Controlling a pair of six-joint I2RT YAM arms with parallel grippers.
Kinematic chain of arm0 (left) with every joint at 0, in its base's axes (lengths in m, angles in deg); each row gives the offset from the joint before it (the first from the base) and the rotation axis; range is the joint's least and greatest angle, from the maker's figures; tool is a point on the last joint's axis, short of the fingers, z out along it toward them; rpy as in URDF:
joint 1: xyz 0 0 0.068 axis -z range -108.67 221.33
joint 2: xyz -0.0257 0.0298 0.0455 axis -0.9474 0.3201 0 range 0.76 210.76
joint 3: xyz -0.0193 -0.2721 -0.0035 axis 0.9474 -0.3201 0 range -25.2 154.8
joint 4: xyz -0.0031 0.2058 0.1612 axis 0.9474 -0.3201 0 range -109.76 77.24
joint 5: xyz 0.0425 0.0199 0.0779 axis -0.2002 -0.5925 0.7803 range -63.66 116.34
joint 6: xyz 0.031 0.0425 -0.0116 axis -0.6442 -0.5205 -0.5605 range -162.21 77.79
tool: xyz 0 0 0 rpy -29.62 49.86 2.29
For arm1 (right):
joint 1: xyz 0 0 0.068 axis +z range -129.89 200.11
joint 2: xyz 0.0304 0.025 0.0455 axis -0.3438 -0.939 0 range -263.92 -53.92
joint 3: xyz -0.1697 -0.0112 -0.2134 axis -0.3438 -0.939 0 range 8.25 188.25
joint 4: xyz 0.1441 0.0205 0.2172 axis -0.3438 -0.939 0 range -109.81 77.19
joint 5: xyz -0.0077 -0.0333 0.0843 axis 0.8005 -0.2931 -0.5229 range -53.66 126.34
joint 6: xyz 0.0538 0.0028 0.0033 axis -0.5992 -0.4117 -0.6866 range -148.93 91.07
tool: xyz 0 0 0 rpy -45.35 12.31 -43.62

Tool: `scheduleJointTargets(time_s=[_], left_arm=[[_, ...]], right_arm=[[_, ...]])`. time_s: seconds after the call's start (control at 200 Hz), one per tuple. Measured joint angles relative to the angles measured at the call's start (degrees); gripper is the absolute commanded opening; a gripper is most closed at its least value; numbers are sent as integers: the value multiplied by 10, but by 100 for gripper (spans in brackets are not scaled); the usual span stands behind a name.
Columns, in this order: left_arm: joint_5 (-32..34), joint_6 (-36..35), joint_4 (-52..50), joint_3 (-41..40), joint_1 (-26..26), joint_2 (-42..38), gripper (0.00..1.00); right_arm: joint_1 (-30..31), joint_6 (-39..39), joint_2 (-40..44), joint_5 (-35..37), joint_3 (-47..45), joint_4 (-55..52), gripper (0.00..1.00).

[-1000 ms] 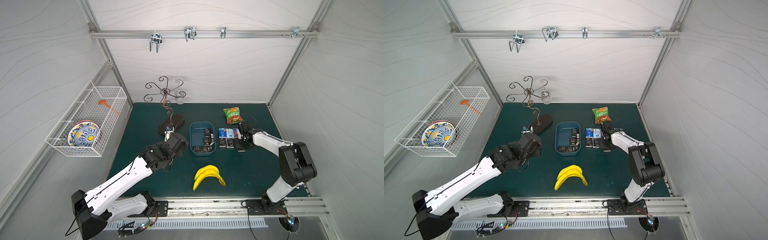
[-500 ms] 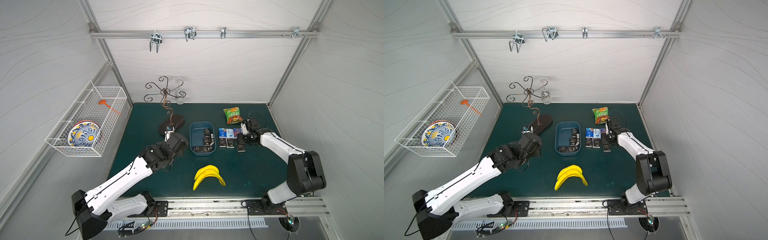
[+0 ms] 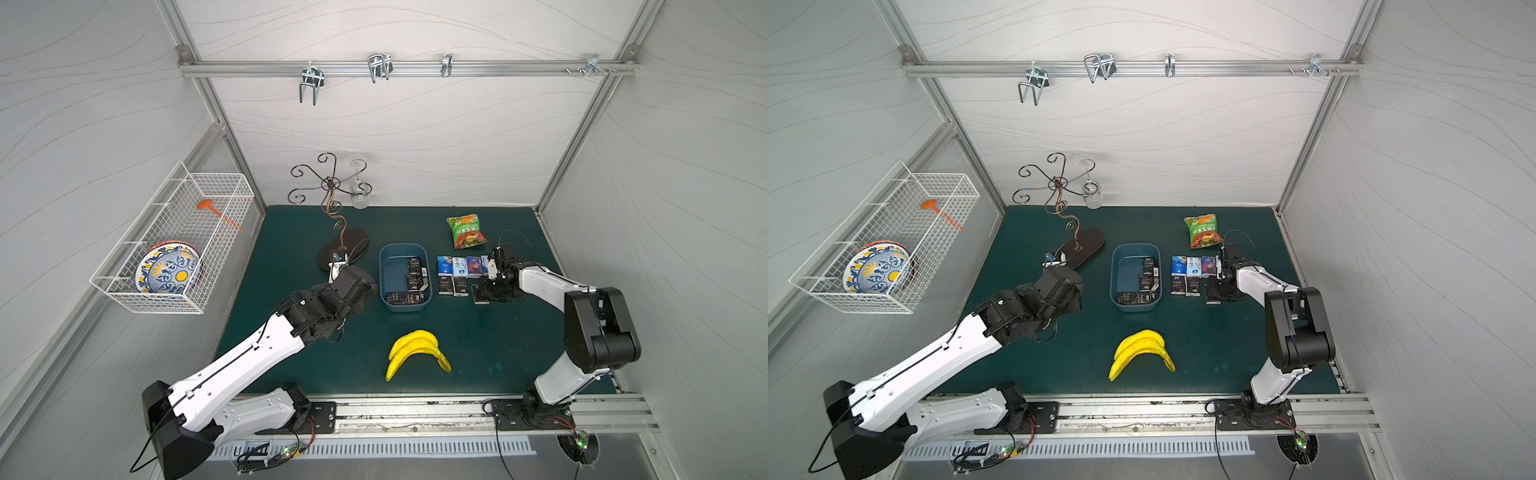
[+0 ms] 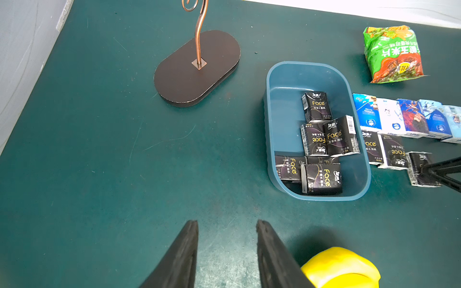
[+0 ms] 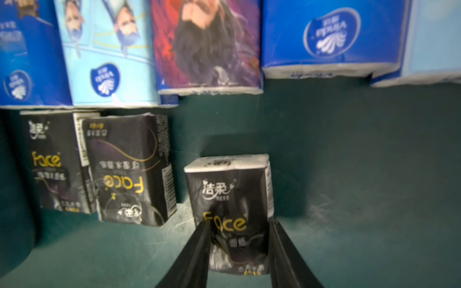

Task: Take the pocket tissues out of the storage box
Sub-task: Move the pocket tissues to the center of the board.

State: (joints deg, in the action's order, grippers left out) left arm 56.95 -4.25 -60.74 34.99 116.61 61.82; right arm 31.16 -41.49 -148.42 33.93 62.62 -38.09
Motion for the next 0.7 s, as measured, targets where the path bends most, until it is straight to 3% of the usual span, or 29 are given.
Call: scheduleJointTargets(time_s=[0.695], left_arm=[[4,0,-2,0,0,-18,43]], right_arm=[[5,-30,-41,-28,42,13,39]])
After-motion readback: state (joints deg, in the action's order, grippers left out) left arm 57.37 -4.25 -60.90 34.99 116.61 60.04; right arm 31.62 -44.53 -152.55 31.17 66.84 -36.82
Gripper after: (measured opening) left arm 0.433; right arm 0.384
